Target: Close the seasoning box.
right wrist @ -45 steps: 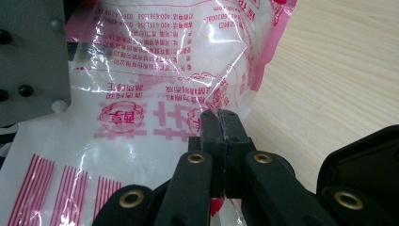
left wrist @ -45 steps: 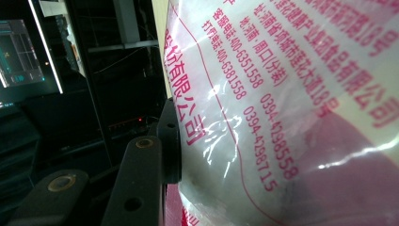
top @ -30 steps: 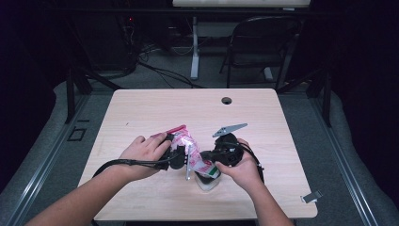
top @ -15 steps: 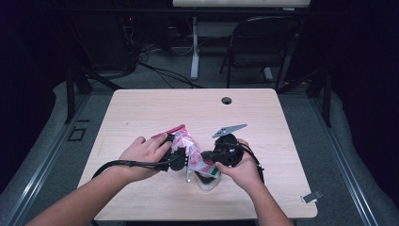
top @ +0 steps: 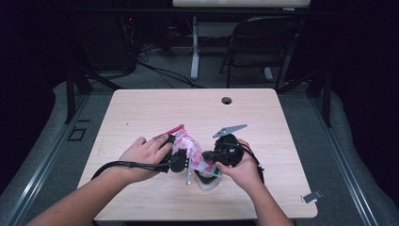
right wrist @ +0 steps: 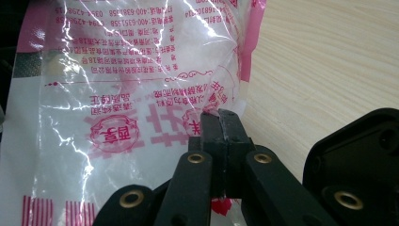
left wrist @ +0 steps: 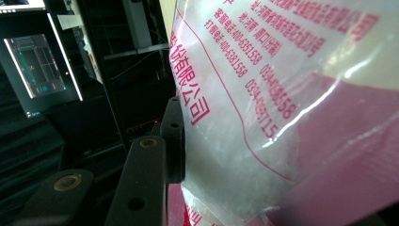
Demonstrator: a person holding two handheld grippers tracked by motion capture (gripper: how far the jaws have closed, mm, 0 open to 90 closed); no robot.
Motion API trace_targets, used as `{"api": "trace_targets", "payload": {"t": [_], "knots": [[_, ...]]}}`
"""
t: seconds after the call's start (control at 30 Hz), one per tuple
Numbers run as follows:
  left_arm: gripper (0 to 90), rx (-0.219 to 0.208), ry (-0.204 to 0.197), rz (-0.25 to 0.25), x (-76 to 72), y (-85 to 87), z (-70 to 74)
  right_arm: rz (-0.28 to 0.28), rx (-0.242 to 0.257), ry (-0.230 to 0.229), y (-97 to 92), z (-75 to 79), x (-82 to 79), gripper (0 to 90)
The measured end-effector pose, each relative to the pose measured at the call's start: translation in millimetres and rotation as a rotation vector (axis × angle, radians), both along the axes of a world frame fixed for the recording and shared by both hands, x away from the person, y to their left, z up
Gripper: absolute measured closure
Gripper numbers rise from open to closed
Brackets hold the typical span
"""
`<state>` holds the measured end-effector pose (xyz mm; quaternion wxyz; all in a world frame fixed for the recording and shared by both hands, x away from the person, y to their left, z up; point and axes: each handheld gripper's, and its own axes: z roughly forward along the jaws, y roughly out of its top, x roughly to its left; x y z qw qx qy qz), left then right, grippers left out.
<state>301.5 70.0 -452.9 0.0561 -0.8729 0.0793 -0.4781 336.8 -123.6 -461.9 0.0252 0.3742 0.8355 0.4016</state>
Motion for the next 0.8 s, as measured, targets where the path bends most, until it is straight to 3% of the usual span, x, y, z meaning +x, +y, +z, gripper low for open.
{"api": "trace_targets", "payload": {"t": [0.8], "knots": [[66.5,0.056,-0.052,-0.028,-6.0,-2.1,-1.6,0.003,-0.007,0.004,1.9,-2.9,-0.2,90.0]]}}
